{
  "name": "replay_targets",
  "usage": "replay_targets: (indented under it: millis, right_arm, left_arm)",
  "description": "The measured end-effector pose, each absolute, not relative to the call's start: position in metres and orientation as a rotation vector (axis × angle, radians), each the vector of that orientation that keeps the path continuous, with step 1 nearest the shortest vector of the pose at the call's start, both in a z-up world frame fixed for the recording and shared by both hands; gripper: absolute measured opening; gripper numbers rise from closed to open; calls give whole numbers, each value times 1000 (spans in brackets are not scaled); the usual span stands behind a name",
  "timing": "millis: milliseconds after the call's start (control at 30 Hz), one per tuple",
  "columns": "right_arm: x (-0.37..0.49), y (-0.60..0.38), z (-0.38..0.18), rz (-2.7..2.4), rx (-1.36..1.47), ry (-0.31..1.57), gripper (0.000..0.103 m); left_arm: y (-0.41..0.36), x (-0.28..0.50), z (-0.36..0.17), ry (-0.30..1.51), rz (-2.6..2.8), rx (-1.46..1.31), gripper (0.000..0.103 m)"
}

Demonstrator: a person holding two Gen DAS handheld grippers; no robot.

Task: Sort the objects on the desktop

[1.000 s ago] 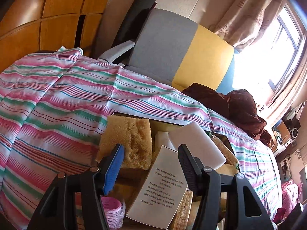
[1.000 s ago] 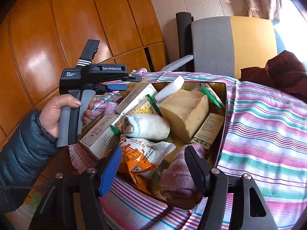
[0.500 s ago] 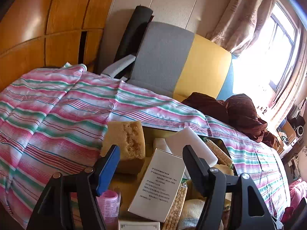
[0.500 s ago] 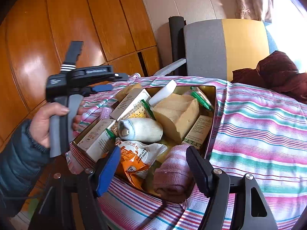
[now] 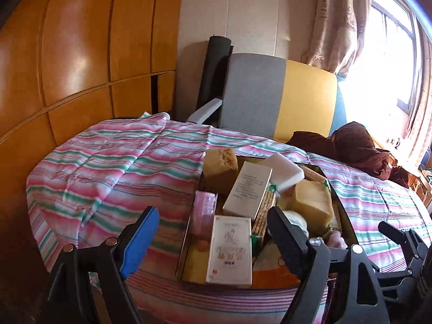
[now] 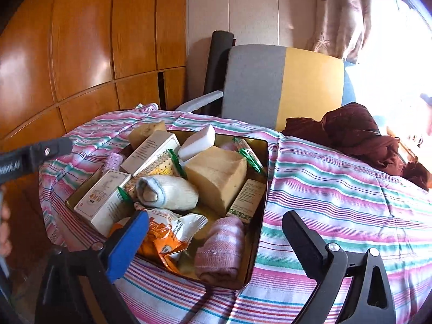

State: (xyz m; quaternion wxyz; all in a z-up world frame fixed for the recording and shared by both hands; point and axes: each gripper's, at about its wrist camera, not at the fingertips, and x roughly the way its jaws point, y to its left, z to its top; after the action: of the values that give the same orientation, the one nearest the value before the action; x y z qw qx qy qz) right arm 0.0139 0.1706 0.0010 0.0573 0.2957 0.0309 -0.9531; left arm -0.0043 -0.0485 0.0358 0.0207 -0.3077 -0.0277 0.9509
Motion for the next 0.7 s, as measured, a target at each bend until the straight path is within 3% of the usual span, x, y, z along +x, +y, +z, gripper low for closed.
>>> replay_targets:
  millis: [167, 300, 700]
  right_arm:
    - [22, 162, 7, -2917, 872, 142, 103]
    - [24, 158, 9, -2907, 872, 157, 103]
    - [24, 144, 4, -2889, 880, 227, 103]
  left_arm:
    - [-32, 21, 37, 43, 2988, -937, 84]
    - [-27, 31, 41, -6, 2970, -885, 84]
    - [-30, 23, 24, -106, 2955, -1011, 65]
